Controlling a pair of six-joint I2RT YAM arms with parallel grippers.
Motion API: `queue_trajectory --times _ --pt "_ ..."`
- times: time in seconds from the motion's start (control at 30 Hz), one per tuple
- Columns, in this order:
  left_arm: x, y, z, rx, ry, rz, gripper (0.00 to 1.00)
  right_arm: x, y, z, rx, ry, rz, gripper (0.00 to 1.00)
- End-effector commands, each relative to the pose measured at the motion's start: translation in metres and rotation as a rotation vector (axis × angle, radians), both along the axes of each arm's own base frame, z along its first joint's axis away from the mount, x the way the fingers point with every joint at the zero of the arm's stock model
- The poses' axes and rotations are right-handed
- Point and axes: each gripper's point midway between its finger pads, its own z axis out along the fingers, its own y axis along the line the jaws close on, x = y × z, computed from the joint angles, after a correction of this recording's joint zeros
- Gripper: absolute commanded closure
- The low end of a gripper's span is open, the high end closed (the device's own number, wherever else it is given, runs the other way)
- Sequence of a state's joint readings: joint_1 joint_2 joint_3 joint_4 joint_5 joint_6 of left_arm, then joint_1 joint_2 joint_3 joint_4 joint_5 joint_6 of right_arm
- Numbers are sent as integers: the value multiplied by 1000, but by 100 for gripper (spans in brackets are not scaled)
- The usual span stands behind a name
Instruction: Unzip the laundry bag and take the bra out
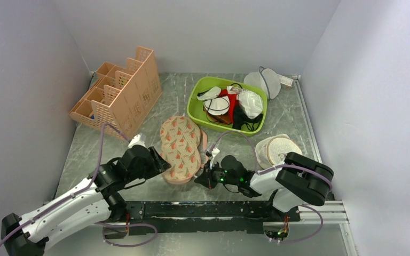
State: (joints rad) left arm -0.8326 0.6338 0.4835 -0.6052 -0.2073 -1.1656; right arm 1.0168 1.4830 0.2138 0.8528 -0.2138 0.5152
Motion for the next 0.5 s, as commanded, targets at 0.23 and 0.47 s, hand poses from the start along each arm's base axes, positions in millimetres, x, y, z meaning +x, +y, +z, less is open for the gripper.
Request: queue_trajectory --times 0.23,0.47 --pt "-3 -70 -15 -83 68 -235 35 3 6 6 13 -26 6 100" --pt "7 -85 -57 -18 118 -240 51 4 7 2 8 -18 3 100"
